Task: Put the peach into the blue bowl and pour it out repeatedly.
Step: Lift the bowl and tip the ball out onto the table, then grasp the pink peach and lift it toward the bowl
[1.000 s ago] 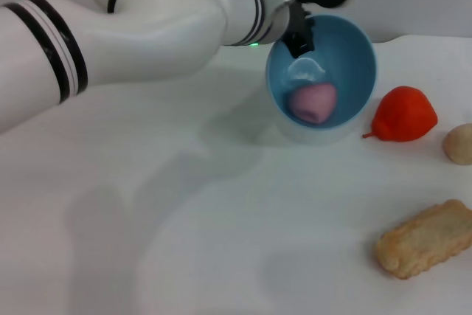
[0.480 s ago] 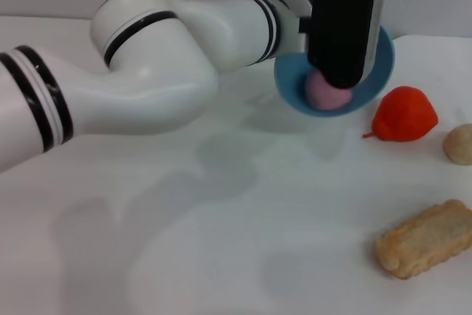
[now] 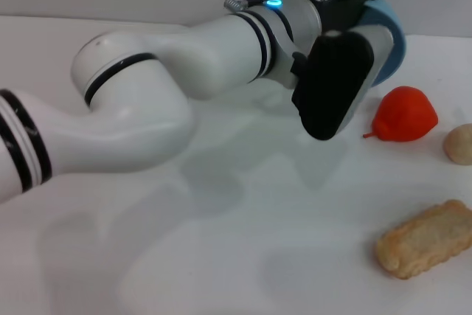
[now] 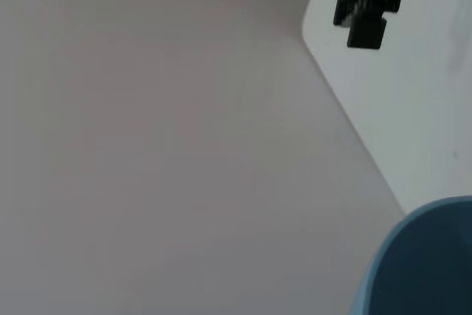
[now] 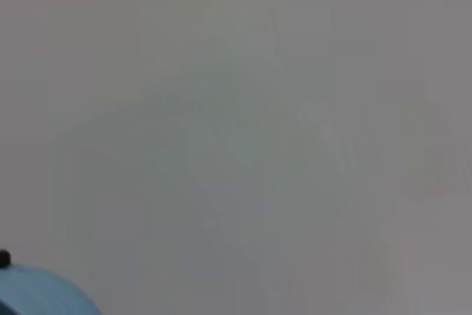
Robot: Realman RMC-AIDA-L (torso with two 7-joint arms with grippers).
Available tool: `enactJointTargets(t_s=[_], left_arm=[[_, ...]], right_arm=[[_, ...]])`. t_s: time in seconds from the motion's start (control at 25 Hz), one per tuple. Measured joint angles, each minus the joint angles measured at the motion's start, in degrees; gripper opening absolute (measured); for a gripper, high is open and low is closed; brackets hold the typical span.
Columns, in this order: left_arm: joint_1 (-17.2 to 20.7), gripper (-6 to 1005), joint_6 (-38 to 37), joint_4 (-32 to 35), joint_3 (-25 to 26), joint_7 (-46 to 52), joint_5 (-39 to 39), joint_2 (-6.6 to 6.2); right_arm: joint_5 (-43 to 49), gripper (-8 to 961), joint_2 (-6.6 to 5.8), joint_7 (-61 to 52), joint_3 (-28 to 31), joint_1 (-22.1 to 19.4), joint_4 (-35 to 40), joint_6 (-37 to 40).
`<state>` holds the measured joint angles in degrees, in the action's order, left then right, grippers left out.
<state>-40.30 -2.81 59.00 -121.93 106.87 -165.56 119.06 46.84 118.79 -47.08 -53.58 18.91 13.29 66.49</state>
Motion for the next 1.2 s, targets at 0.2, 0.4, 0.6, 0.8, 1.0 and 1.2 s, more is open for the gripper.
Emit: enactJointTargets(t_s=[0.2, 0.4, 0.6, 0.8, 1.0, 1.2], left_arm=[[2.46, -2, 3.56, 0.22, -0.61, -5.88, 0.01, 0.02], [3.65, 0, 7.54, -0.91, -1.88, -7.78, 0.04, 0.03], [4.47, -1, 10.57, -2.28, -2.47, -8.63, 0.11, 0.02], [5.38, 0, 14.50, -2.82, -3.08, -8.39, 0.53, 0.02], [4.41, 0, 13.87, -2.92, -2.53, -2.57, 14.32, 0.03], [0.41, -1, 8.81, -8.09, 3.13, 6.43, 43.17, -0.16]], right_arm=[[0.00, 576, -0.04, -0.01, 0.25, 0.00, -0.03, -0.03], [0.00, 576, -0.05, 0.01, 0.74, 0.08, 0.01, -0.05], [0.00, 575, 0.00, 0.04, 0.78, 0.12, -0.01, -0.05], [0.00, 575, 0.03, 0.06, 0.77, 0.23, -0.04, -0.05], [0.95, 574, 0.00, -0.42, -0.44, 1.32, -1.21, -0.08], [4.42, 576, -0.07, -1.59, -4.37, 4.45, -2.74, -3.50]])
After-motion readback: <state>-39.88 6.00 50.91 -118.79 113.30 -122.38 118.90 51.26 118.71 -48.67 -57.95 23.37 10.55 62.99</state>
